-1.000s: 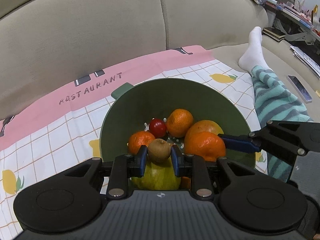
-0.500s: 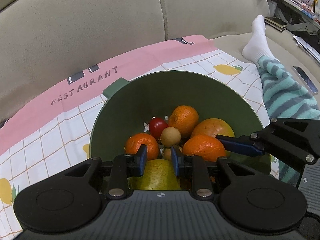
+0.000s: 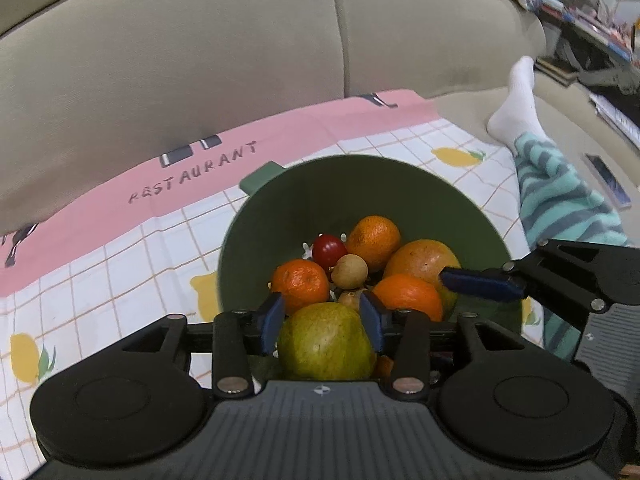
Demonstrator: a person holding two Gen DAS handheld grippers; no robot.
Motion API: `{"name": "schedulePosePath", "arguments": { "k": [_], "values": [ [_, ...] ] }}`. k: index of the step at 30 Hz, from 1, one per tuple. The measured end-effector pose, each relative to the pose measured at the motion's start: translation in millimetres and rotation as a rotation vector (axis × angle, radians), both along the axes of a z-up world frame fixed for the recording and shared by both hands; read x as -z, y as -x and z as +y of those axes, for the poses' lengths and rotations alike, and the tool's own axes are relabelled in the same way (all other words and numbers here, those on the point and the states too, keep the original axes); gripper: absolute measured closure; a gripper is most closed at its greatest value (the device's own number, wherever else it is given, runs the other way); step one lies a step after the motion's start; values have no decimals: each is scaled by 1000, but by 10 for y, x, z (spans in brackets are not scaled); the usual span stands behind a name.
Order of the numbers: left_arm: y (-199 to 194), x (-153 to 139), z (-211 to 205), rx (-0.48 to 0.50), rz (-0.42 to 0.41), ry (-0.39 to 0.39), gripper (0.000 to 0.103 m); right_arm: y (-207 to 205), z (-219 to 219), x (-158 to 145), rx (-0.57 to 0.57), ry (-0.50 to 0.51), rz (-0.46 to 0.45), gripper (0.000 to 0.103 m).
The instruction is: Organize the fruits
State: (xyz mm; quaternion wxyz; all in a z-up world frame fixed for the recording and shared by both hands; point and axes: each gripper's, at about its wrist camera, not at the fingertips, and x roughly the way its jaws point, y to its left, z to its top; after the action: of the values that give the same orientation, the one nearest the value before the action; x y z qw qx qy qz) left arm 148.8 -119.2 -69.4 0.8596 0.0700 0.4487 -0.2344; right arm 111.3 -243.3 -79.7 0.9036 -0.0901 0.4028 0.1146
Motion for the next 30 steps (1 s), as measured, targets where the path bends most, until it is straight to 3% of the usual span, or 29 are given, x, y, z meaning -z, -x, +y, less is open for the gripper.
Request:
{"name": "schedulePosePath", "arguments": {
  "k": [9,15,23,30],
  "values": [
    [235,-316,166,-38,-66,34,44,103,-1,-209,37,-44,-44,24],
    [429,-565,320,-90,-132,51,42,217,-32,-460,82,-79,-101,12],
    [734,-856,507,-164,-266,42,36,456,-38,-811,104,-118,-178,4],
    [986,-930,593,-175,-338,46,29,740,39,-1002,123,-132,-237,4]
  ]
}}
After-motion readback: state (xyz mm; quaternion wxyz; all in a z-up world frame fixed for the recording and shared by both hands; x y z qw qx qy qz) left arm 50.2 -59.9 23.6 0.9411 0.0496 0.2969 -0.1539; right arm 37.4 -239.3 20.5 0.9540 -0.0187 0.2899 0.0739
